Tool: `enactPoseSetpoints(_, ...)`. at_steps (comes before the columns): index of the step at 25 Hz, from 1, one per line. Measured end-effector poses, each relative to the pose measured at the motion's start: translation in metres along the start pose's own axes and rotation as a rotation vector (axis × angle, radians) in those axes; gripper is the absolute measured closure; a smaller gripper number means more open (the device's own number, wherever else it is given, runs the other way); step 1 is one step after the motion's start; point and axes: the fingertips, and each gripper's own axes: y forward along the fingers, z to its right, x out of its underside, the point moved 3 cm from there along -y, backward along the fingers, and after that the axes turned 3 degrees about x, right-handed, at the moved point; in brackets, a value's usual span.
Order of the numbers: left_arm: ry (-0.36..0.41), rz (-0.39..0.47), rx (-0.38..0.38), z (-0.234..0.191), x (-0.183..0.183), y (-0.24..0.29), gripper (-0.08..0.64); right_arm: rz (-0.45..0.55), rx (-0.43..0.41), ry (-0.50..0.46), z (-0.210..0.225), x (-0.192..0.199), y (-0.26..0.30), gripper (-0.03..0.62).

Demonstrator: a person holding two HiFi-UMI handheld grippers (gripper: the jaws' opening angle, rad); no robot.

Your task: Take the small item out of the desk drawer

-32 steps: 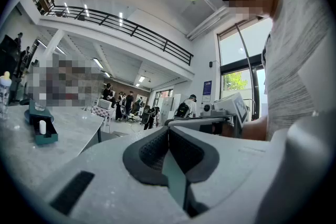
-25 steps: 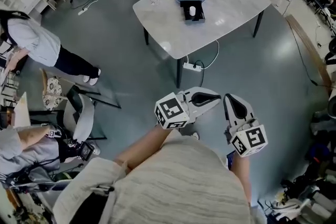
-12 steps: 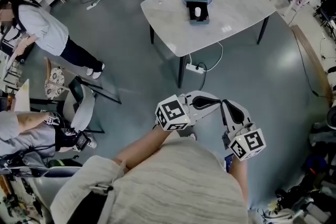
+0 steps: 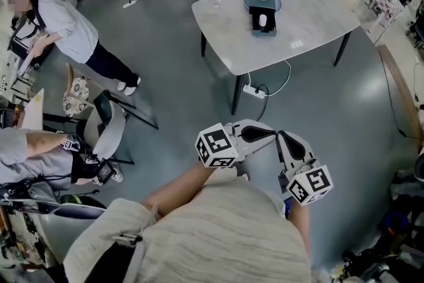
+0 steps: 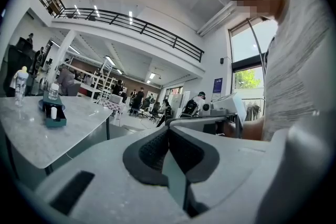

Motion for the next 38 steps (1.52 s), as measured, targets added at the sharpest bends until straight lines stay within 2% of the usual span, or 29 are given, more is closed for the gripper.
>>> enactPoseSetpoints(9, -0.016, 0.008, 0.023, -0.071, -0.015, -0.006, 0.545, -0.008, 0.022, 0.012, 0.030, -0.013, 0.064, 0.583)
enactPoseSetpoints(18, -0.011, 0.013, 0.029, -0.203, -0.055, -0.029, 0.545, -0.018, 0.021, 0.004, 0.077, -0.050, 0.191, 0.583)
enactPoseSetpoints(23, -0.006, 0.018, 0.017, -0.264, -0.068, -0.057, 0.545, -0.024, 0.003, -0.008, 0.086, -0.060, 0.259, 0.583)
enactPoseSetpoints(30, -0.027, 0.014, 0.025, -0.318, -0.072, -0.076, 0.545, -0.055, 0.010, -0.016, 0.096, -0.061, 0.315, 0.583)
enactPoseSetpoints(38, -0.052, 0.017, 0.000, -0.371, -0.078, -0.059, 0.545, -0.106, -0.037, -0.033, 0.139, -0.070, 0.354, 0.583)
